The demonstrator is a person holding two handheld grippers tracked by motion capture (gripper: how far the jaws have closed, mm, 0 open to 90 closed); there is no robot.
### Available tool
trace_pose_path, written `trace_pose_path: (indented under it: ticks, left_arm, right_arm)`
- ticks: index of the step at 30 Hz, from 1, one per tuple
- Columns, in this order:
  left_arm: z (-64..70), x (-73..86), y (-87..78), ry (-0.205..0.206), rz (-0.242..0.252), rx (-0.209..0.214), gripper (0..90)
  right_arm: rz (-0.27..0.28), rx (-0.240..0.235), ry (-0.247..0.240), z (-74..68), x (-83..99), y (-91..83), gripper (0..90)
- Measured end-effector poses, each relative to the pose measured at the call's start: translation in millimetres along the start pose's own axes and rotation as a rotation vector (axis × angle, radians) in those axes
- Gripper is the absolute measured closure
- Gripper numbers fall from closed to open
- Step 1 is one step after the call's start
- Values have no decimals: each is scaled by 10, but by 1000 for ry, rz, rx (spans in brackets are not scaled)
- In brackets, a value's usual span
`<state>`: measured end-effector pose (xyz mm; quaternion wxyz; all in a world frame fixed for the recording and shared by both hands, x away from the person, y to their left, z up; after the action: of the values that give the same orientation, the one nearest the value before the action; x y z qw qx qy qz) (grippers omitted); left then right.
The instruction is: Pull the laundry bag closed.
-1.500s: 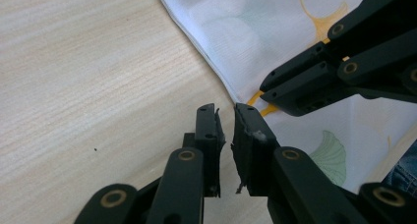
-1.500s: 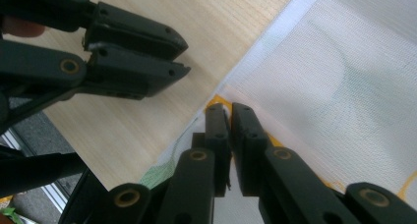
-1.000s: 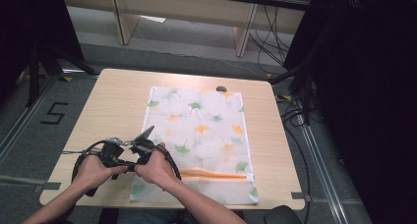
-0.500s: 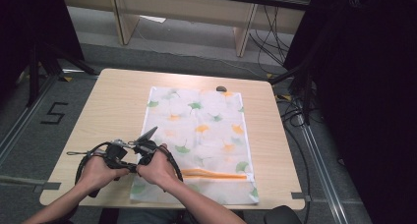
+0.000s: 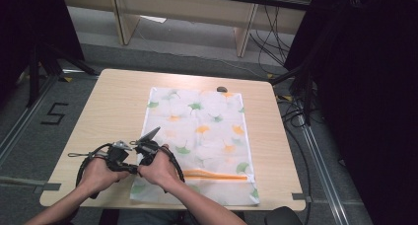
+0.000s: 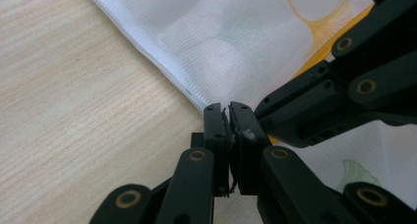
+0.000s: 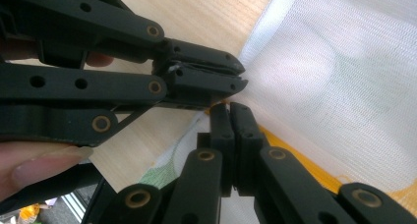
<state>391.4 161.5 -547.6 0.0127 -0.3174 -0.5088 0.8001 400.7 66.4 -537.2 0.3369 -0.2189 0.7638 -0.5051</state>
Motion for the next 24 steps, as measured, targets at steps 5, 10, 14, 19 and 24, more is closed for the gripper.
trace_pose_path:
  ticks: [5,10,14,19,24]
  left_arm:
    - [5,0,3,-15,4,3,864]
    - [3,1,7,-32,10,10,864]
    - [0,1,10,-44,14,18,864]
    - [0,8,2,-45,7,25,864]
    - [-1,9,3,-61,15,24,864]
  right_arm:
    - [31,-12,14,1,-33,-7,900]
    - [40,-24,19,13,-28,-18,899]
    - [42,-16,18,-1,-22,-22,895]
    - [65,-24,40,5,-14,-34,886]
    - [87,-38,58,3,-10,-30,890]
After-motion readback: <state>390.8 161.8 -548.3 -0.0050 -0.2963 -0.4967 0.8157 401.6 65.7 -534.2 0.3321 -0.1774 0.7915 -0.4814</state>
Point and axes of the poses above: each handheld gripper's, and its own axes: y roughly forward along the jaws, x roughly out of its underside, z roughly to its right, the point moved 6 cm from there along y, roughly forward along the jaws, and after that the axes turned 8 degrees about -y, right-handed, at the moved point
